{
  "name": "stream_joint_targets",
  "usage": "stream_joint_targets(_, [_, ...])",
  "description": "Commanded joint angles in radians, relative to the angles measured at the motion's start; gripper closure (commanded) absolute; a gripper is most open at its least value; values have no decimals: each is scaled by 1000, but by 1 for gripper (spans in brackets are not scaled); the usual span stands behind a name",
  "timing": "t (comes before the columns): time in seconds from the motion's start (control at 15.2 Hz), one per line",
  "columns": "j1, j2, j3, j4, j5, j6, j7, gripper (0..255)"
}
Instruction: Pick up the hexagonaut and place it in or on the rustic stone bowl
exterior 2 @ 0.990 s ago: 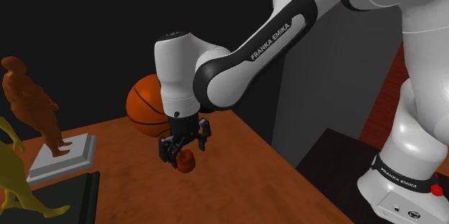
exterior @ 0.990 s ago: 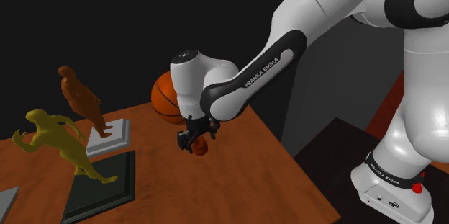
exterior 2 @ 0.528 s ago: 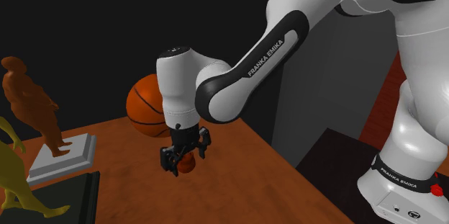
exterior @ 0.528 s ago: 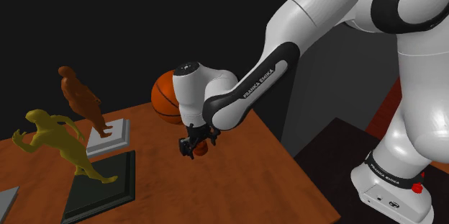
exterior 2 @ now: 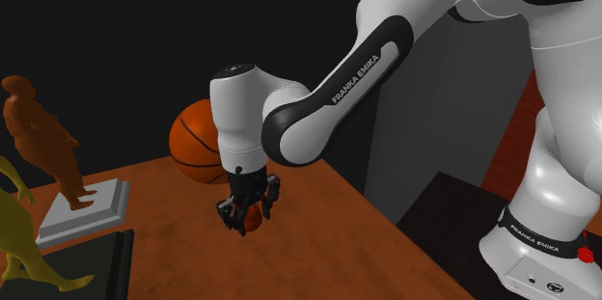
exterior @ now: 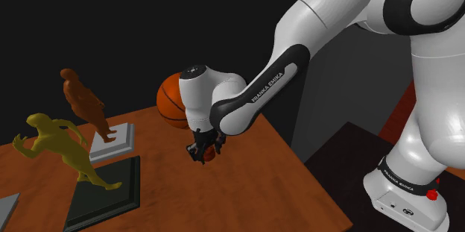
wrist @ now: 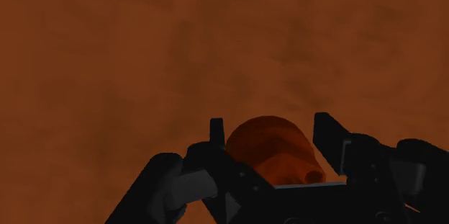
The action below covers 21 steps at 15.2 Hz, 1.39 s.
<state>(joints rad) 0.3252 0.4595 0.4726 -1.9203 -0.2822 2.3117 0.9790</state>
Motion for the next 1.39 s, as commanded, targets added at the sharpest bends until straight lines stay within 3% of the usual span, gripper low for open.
stream_joint_targets(0.0, [0, 0, 0, 0, 0, 0, 0, 255])
stream_joint_targets(0.53, [0, 0, 0, 0, 0, 0, 0, 255])
stream_joint_targets(0.59, [0, 0, 0, 0, 0, 0, 0, 0])
stream_joint_targets(0.92, [19, 162, -27, 368, 1, -330, -110, 0])
stream_joint_targets(1.12, [66, 315, -56, 681, -16, -558, -174, 0])
stream_joint_targets(1.19, [77, 345, -62, 742, -19, -597, -186, 0])
stream_joint_targets(1.32, [72, 345, -63, 713, -21, -570, -183, 0])
